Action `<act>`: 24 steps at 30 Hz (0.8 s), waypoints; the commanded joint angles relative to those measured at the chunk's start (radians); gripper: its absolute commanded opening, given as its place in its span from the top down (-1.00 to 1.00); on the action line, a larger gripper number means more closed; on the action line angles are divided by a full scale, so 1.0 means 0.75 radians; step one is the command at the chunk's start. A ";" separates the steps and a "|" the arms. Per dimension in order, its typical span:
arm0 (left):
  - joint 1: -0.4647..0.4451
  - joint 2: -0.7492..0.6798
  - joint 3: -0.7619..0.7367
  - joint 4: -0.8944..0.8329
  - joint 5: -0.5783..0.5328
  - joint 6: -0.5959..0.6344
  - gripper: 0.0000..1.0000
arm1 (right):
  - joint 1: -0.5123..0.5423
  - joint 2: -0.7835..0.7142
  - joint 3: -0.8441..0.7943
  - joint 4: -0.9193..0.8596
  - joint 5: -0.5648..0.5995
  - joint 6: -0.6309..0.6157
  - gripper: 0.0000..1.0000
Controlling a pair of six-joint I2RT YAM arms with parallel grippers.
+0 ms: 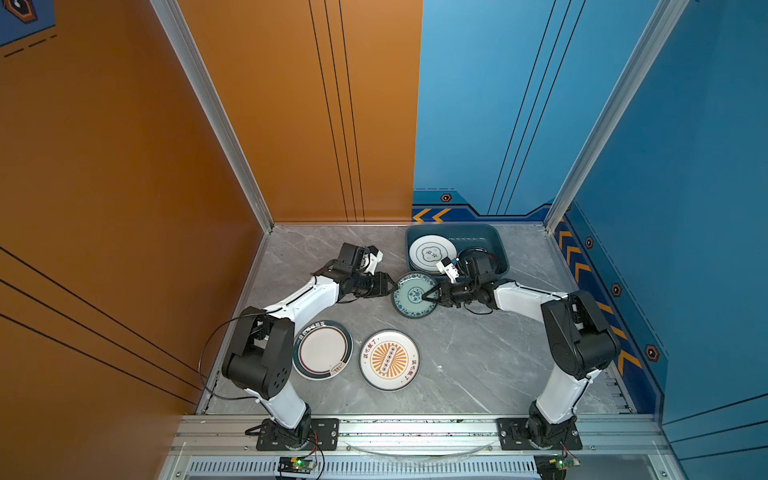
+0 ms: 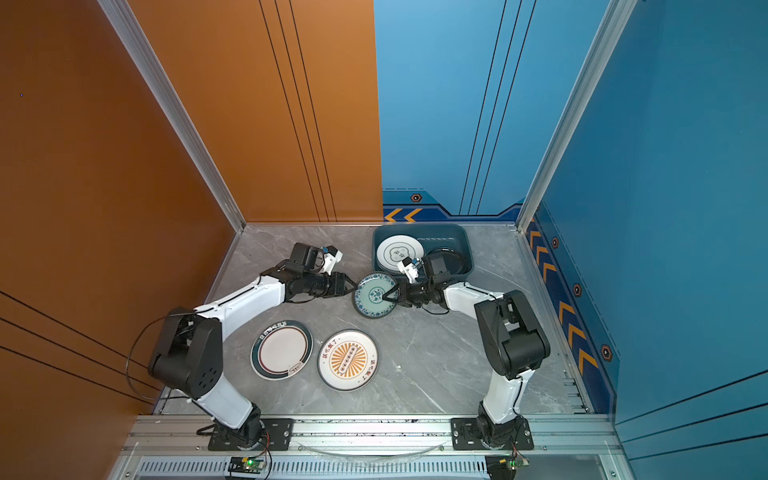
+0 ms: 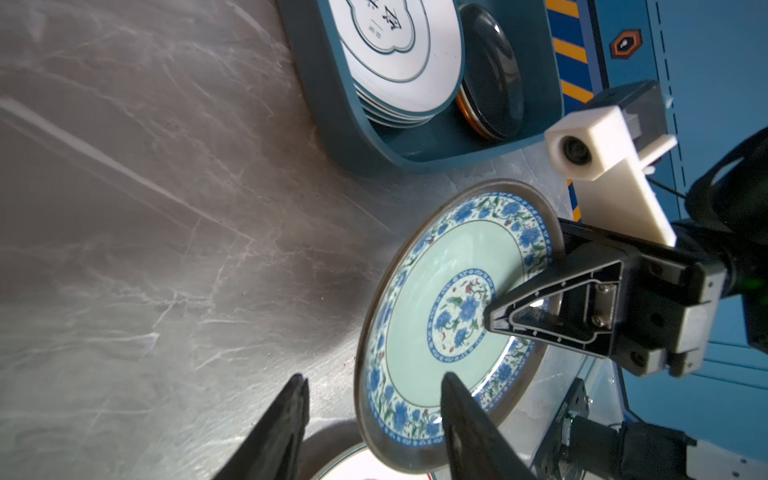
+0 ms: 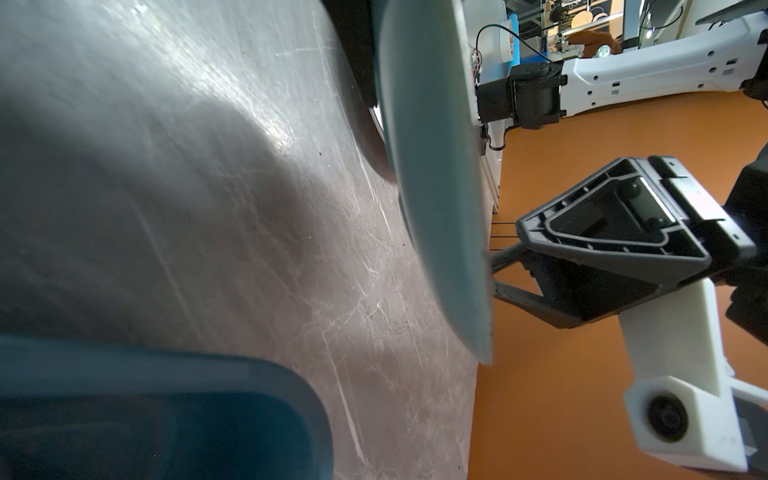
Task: Place the plates into the plastic bin on the countertop
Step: 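Carry the floral plate into the bin with the right gripper while the left draws back, then lower the blue floral plate onto the teal plate in the bin with the right gripper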
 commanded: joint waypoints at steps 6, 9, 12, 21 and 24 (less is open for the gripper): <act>-0.007 -0.234 -0.178 -0.001 -0.339 0.022 -0.96 | -0.102 -0.177 0.212 -0.437 0.342 -0.188 1.00; -0.013 -0.319 -0.250 0.019 -0.427 0.012 -0.96 | -0.176 -0.185 0.273 -0.502 0.463 -0.167 1.00; -0.015 -0.376 -0.310 0.031 -0.468 -0.004 -0.96 | -0.240 -0.170 0.355 -0.586 0.631 -0.170 1.00; -0.007 -0.515 -0.510 0.140 -0.450 -0.050 -0.96 | -0.402 0.009 0.589 -0.669 0.826 -0.153 1.00; -0.007 -0.559 -0.549 0.122 -0.469 -0.044 -0.96 | -0.431 0.062 0.643 -0.688 0.860 -0.157 1.00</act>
